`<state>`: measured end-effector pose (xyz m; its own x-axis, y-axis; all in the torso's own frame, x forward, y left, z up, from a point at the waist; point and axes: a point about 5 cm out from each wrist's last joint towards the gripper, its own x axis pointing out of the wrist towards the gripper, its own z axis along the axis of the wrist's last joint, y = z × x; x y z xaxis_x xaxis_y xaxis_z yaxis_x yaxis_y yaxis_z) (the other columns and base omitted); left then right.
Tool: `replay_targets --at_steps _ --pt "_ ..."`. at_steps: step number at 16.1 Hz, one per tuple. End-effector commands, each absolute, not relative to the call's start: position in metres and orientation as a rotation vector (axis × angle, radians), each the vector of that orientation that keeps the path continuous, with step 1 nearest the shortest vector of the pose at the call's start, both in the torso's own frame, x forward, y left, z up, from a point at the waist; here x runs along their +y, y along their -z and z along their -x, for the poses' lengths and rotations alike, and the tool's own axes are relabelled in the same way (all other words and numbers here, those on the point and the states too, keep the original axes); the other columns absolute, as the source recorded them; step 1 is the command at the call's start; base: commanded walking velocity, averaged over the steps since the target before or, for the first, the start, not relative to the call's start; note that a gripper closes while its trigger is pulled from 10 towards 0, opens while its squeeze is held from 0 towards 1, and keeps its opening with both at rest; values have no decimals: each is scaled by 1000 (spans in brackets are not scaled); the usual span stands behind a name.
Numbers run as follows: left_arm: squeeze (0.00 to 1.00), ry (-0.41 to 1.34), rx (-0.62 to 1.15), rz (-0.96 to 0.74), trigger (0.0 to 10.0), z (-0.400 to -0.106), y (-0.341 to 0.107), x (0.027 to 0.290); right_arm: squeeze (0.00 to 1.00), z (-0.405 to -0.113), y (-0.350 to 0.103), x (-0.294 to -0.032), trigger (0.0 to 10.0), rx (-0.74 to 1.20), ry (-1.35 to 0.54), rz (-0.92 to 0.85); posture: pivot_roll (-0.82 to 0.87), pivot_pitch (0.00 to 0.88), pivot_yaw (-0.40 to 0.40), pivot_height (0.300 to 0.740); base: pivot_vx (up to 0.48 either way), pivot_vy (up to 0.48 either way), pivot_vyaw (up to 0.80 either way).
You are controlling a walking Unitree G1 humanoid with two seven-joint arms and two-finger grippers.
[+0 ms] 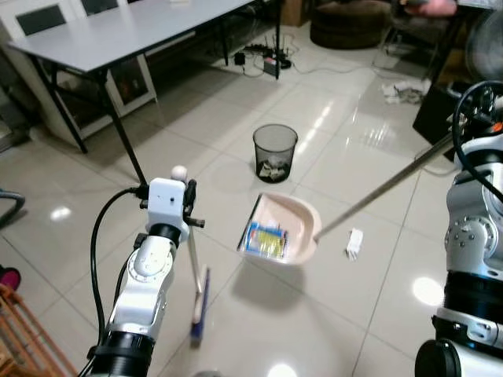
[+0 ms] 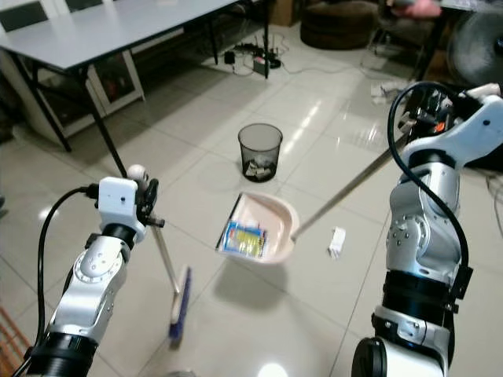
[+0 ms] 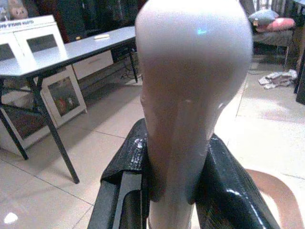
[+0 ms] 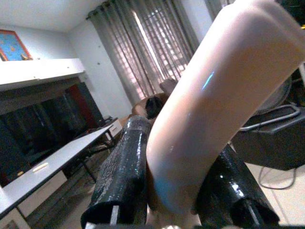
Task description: Sweep floor
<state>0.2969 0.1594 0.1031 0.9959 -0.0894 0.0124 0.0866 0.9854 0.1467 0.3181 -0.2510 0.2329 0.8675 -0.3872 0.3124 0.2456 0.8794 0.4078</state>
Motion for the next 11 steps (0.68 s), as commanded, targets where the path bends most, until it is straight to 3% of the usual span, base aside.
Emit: replay_targets --at_steps 1,11 --pt "0 69 -60 -180 10000 -300 -113 167 0 -317 -250 -242 10000 -478 303 -394 26 0 44 740 356 0 0" --pt "0 75 -49 -179 10000 -298 -110 167 0 -315 -252 -242 10000 -481 309 -418 25 0 39 740 360 0 0"
